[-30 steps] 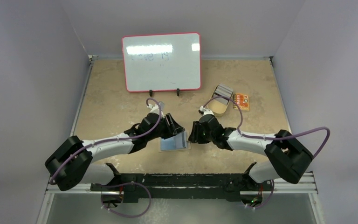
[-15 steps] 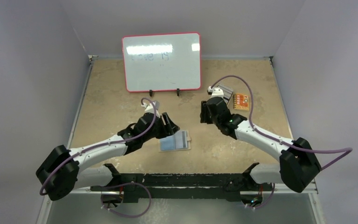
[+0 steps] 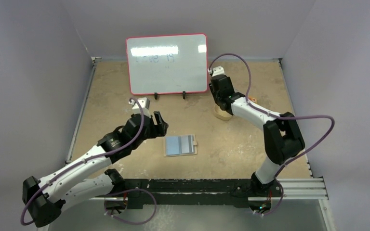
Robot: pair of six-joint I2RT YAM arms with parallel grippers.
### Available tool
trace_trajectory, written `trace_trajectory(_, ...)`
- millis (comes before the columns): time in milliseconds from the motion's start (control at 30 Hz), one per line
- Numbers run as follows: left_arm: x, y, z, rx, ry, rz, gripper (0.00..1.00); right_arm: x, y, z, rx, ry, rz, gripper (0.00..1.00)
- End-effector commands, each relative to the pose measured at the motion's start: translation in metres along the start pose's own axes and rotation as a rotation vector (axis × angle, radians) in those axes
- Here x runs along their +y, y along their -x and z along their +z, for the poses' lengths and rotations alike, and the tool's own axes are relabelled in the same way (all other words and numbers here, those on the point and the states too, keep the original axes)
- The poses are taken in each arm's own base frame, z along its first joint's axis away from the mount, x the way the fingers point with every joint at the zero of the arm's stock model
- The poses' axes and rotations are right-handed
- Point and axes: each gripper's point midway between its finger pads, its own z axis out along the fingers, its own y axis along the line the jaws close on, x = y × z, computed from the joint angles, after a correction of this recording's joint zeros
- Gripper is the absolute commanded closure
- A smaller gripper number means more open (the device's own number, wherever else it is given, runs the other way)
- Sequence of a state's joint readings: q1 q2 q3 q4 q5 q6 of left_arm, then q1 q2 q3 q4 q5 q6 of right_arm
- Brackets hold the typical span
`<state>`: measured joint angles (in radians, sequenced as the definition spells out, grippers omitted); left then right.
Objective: Put the credit cards into the card holder
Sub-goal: Pick up the credit card from the storage box.
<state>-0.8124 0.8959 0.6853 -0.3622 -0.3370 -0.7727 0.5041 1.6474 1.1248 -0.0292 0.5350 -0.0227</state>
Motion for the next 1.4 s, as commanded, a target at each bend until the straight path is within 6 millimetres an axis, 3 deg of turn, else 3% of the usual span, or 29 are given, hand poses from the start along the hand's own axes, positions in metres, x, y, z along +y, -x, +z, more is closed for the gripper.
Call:
trace_trajectory(0,0.021,0.035,-0.031,-0.097,0.101,0.106,0.30,-0.038,0.016,0.020,0.009,-0.129,-0.141,0.44)
trace_trajectory(233,0.020,0.042,-0.046,-0.131,0.062,0.093,0.30,-0.042,0.001,0.043,0.067,-0.119,-0.229,0.41)
trace_trajectory(833,0.021,0.045,-0.050,-0.153,0.056,0.064,0.29,-0.047,-0.026,0.063,0.166,-0.142,-0.365,0.40)
trace_trajectory(1100,0.023,0.045,-0.050,-0.159,0.063,0.060,0.29,-0.050,-0.024,0.064,0.162,-0.144,-0.356,0.43)
trace_trajectory(1367,0.023,0.044,-0.050,-0.157,0.065,0.058,0.29,-0.058,-0.014,0.061,0.148,-0.179,-0.343,0.52)
